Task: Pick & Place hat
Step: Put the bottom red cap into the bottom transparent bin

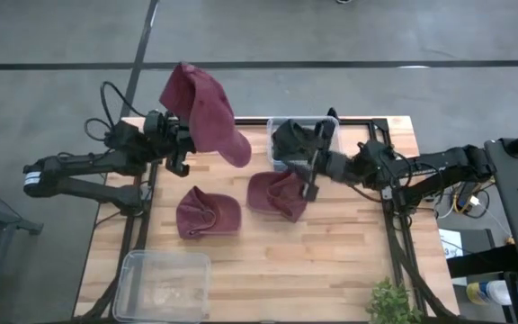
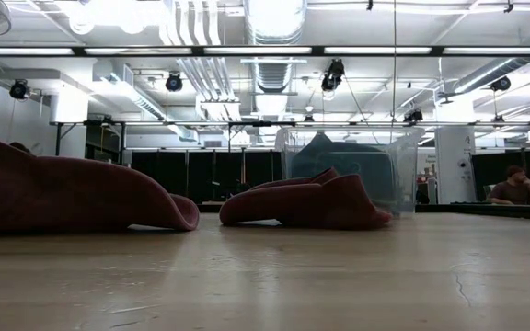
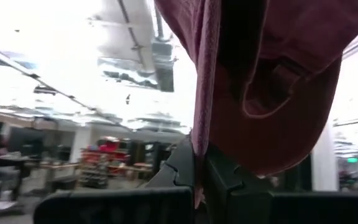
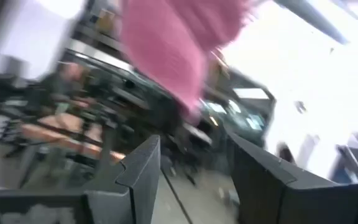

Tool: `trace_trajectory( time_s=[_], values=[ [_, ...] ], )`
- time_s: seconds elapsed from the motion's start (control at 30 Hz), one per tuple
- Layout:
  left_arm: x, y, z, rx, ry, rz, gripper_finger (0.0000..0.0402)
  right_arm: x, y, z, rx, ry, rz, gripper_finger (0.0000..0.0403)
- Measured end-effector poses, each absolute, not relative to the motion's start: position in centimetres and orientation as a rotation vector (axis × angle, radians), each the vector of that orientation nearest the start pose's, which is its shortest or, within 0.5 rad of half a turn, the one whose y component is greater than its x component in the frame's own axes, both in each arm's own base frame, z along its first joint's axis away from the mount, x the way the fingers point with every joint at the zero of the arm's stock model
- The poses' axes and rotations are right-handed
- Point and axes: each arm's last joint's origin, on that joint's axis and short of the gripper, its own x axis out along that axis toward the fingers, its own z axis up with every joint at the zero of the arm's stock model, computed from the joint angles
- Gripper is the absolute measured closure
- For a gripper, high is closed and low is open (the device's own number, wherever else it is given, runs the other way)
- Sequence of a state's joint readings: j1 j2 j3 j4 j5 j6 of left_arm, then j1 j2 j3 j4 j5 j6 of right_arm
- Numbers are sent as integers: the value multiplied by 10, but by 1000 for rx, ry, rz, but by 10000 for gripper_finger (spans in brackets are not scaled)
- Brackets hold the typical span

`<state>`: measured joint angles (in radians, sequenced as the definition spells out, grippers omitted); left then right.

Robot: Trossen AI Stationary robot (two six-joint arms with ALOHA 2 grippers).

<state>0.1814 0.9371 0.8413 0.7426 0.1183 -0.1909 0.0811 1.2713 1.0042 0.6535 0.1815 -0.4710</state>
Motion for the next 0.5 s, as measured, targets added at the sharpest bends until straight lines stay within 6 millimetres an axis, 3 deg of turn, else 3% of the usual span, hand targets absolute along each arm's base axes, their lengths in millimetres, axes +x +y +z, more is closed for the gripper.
trace_trajectory(
  time_s=[0.2,0.5],
  values=[
    [201,33,407,-124,-631,-14,395,294,20,378,-534,-363,-146,238],
    [214,35,402,-134,-605,-32,395,337,20,361,-651,-307,-299,256]
  ],
)
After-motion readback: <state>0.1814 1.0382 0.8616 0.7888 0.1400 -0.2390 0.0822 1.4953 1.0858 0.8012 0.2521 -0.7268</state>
